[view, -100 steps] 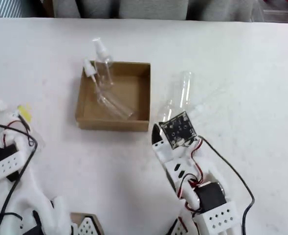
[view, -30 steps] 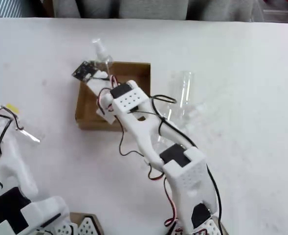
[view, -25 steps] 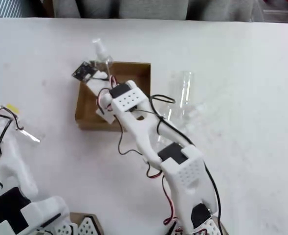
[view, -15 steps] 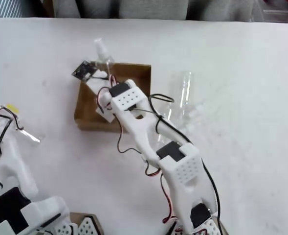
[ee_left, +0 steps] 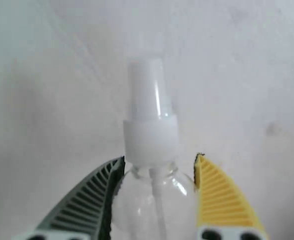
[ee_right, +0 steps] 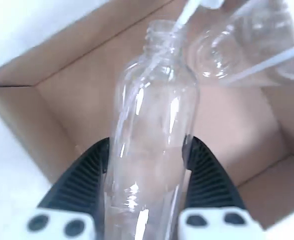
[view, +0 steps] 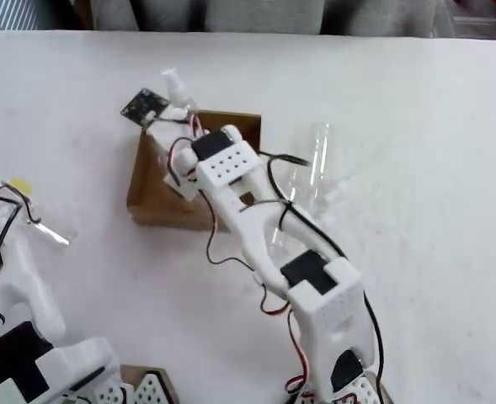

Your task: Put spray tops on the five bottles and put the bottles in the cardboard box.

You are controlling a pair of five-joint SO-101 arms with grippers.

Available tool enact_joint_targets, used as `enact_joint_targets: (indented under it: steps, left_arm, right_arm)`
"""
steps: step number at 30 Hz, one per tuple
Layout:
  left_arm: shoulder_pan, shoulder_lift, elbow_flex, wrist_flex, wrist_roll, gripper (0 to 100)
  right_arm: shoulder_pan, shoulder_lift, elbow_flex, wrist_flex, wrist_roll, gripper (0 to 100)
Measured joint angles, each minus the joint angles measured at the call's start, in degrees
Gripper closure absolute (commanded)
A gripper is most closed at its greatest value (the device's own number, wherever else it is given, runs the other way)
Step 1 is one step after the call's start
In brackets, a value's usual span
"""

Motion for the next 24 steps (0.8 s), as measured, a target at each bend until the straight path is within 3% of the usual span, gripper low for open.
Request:
enact_joint_targets:
  steps: [14, 24]
  left_arm:
    - [0.0, 0.0, 0.0, 0.0, 0.0, 97]
    - [0.0, 0.0, 0.0, 0.0, 0.0, 97]
  right_arm:
    - [-0.18, -13.01, 0.0, 10.2, 0.09, 98.1]
    - [-0.18, -25.41, 0.18, 27.6, 0.09, 98.1]
